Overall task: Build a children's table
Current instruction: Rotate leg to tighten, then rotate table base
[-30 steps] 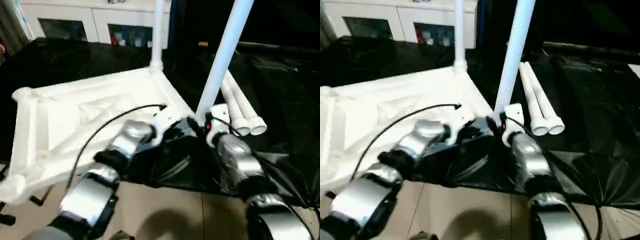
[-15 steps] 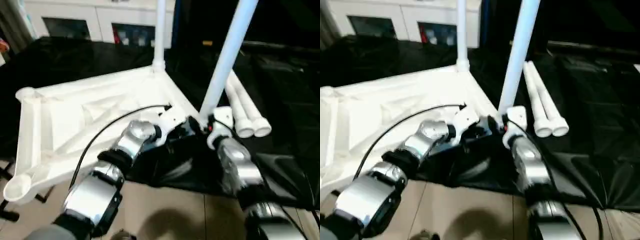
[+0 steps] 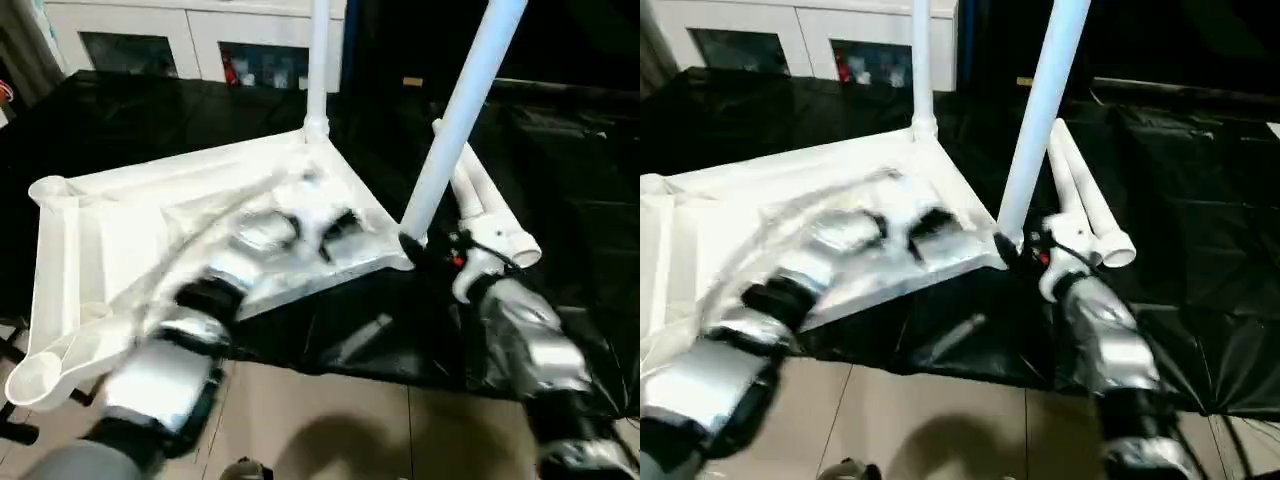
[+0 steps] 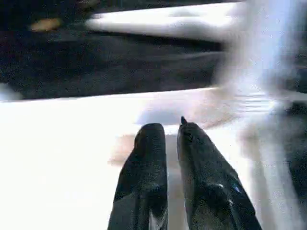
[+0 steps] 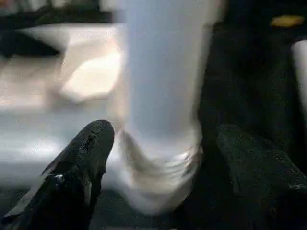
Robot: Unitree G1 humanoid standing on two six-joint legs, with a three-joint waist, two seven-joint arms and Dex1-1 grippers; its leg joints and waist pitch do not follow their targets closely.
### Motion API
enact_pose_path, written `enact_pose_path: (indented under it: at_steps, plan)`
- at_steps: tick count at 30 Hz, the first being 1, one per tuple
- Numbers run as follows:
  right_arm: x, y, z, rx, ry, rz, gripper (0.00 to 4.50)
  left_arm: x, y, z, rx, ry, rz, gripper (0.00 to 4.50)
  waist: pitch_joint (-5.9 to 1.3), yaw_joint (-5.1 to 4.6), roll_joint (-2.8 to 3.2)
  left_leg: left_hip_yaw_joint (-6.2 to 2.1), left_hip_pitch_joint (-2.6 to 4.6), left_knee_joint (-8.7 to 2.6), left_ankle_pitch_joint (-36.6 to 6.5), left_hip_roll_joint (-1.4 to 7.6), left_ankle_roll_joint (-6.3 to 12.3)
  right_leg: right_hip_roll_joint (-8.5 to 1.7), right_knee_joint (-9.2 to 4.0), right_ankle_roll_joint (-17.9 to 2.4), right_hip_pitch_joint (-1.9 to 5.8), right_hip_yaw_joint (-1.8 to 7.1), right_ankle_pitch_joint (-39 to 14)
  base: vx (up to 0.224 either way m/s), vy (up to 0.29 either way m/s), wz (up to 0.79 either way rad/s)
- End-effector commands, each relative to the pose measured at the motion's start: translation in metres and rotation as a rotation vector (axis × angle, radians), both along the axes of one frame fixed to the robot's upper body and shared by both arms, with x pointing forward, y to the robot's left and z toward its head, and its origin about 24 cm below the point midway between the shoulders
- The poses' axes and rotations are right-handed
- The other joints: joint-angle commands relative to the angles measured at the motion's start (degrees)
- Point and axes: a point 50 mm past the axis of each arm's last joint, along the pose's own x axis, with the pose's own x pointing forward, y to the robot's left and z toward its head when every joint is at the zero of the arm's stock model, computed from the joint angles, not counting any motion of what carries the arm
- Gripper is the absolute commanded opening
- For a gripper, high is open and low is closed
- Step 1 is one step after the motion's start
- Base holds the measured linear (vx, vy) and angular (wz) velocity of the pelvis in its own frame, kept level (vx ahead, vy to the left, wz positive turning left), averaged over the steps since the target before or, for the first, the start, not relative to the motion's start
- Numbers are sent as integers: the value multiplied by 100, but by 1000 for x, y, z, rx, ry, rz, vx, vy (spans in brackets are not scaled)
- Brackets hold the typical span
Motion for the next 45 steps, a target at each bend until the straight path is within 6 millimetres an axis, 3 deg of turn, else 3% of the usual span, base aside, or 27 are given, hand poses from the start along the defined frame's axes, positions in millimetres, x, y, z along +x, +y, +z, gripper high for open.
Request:
enact_pose_path:
  at_steps: [1, 2, 3, 4, 5, 7, 8, 9, 10, 11, 12, 13, 15, 16, 17, 20, 22, 24, 28, 30, 31, 32, 34, 35, 39, 42, 45]
  plan:
    - [-5, 6, 9, 4, -6, 110, 390, 6, 21, 24, -12, -72, 125, 64, -439, 26, -47, -104, 109, -278, -647, 158, 614, -375, -297, -1365, 348, 222, 409, 0, 0, 0]
    - [-6, 6, 10, 3, -6, 125, 390, 6, 26, 27, -10, -80, 143, 64, -430, 17, -47, -102, 116, -284, -687, 163, 567, -372, -309, -1366, 338, 223, 267, 0, 0, 0]
    - [-9, 7, 12, 3, -7, 158, 390, 5, 36, 33, -2, -95, 179, 64, -425, 7, -151, -88, 114, -284, -680, 156, 567, -361, -314, -1358, 340, 220, 203, 0, 0, 0]
    - [-12, 9, 13, -8, -2, 209, 390, 1, 56, 41, 52, -104, 232, 64, -415, 39, -78, -95, 127, -292, -676, 172, 534, -384, -319, -1356, 315, 228, 1, 0, 0, 0]
    - [-15, 11, 14, -16, 7, 247, 390, -3, 71, 46, 104, -109, 273, 64, -407, 32, -120, -107, 116, -303, -641, 197, 519, -388, -299, -1344, 318, 227, -72, 0, 0, 0]
    - [-16, 15, 12, -43, 31, 290, 390, -14, 98, 50, 217, -87, 352, 64, -407, -27, -77, -98, 110, -304, -561, 187, 481, -361, -292, -1257, 290, 235, -104, 0, 0, 0]
    - [-16, 15, 12, -43, 31, 290, 390, -14, 98, 50, 217, -87, 352, 64, -398, -51, -60, -89, 128, -303, -610, 171, 425, -341, -317, -1243, 267, 240, -205, 0, 0, 0]
    - [-15, 18, 9, -49, 56, 292, 390, -21, 111, 50, 292, -59, 378, 64, -392, -45, -61, -80, 145, -304, -664, 165, 386, -341, -335, -1241, 253, 246, -279, 0, 0, 0]
    - [-13, 23, 4, -63, 92, 292, 361, -36, 132, 49, 388, 7, 445, 35, -391, -58, -147, -88, 142, -331, -691, 188, 320, -355, -320, -1255, 265, 244, -372, 0, 0, 0]
    - [-11, 25, 2, -68, 103, 287, 361, -42, 141, 47, 432, 43, 474, 35, -385, -69, -83, -103, 142, -353, -699, 197, 260, -365, -305, -1265, 250, 243, -509, 0, 0, 0]
    - [-10, 27, 0, -72, 111, 284, 353, -48, 148, 46, 473, 70, 493, 27, -375, -66, -57, -100, 155, -344, -729, 186, 241, -357, -329, -1250, 219, 248, -590, 0, 0, 0]
    - [-8, 29, -1, -77, 117, 282, 350, -54, 155, 46, 502, 92, 516, 27, -368, -79, -115, -85, 157, -351, -756, 179, 187, -341, -341, -1251, 215, 254, -616, 0, 0, 0]
    - [-7, 33, -2, -80, 131, 290, 328, -63, 164, 45, 545, 128, 548, 14, -381, -34, -67, -94, 194, -348, -772, 193, 93, -353, -317, -1271, 199, 258, -523, 0, 0, 0]
    - [-5, 39, -4, -79, 141, 303, 316, -70, 172, 41, 579, 165, 579, 6, -375, -23, -116, -91, 182, -355, -769, 184, 82, -336, -307, -1269, 204, 256, -434, 0, 0, 0]
    - [-5, 39, -4, -79, 141, 303, 309, -70, 172, 41, 579, 165, 579, 1, -371, -21, -107, -97, 160, -364, -773, 171, 70, -339, -294, -1262, 212, 255, -414, 0, 0, 0]
    - [-4, 45, -7, -90, 161, 323, 302, -75, 178, 29, 595, 212, 593, 0, -374, 31, -92, -92, 197, -364, -916, 168, -28, -344, -313, -1217, 192, 267, -439, 0, 0, 0]
    - [-3, 47, -10, -97, 174, 328, 270, -76, 179, 23, 602, 227, 580, 0, -381, 39, -108, -99, 180, -364, -927, 156, -70, -342, -305, -1200, 207, 264, -396, 0, 0, 0]
    - [0, 50, -16, -137, 201, 327, 266, -80, 177, 8, 612, 288, 551, 0, -395, 40, -61, -110, 173, -356, -897, 149, -118, -348, -288, -1211, 212, 263, -289, 0, 0, 0]
    - [5, 53, -19, -154, 211, 317, 226, -82, 175, -4, 599, 324, 552, 0, -403, 12, -92, -112, 148, -340, -941, 131, -152, -348, -269, -1276, 239, 266, -131, 0, 0, 0]
    - [8, 54, -20, -161, 213, 310, 223, -85, 176, -13, 606, 362, 538, 0, -395, 4, -102, -112, 155, -342, -1013, 130, -136, -346, -283, -1268, 231, 267, -229, 0, 0, 0]
    - [10, 55, -20, -162, 215, 309, 197, -87, 178, -19, 612, 387, 529, 0, -384, 4, -105, -114, 156, -346, -1115, 126, -144, -349, -306, -1243, 230, 271, -420, 0, 0, 0]
    - [10, 56, -21, -167, 215, 309, 188, -88, 178, -21, 630, 396, 519, 0, -387, 6, -131, -116, 162, -348, -1135, 134, -141, -359, -312, -1239, 231, 271, -480, 0, 0, 0]
    - [13, 58, -21, -172, 214, 307, 184, -90, 179, -25, 655, 409, 500, 0, -371, 2, -114, -123, 164, -358, -1241, 139, -162, -363, -327, -1197, 218, 275, -695, 0, 0, 0]
    - [15, 59, -22, -170, 214, 301, 166, -90, 179, -27, 647, 416, 497, 0, -376, -6, -134, -126, 169, -364, -1280, 143, -171, -367, -330, -1187, 216, 273, -768, 0, 0, 0]
    - [21, 61, -22, -166, 203, 264, 141, -91, 179, -30, 625, 443, 475, 0, -374, -11, -122, -125, 164, -358, -1221, 136, -185, -368, -317, -1210, 210, 279, -728, 0, 0, 0]
    - [34, 61, -19, -146, 186, 179, 122, -95, 170, -33, 559, 501, 387, 0, -371, -38, -113, -127, 185, -365, -1354, 138, -246, -384, -335, -1251, 192, 280, -935, 0, 0, 0]
    - [42, 61, -16, -134, 179, 127, 85, -97, 157, -32, 485, 537, 289, 0, -375, -44, -120, -118, 181, -361, -1312, 138, -257, -370, -314, -1298, 199, 284, -826, 0, 0, 0]
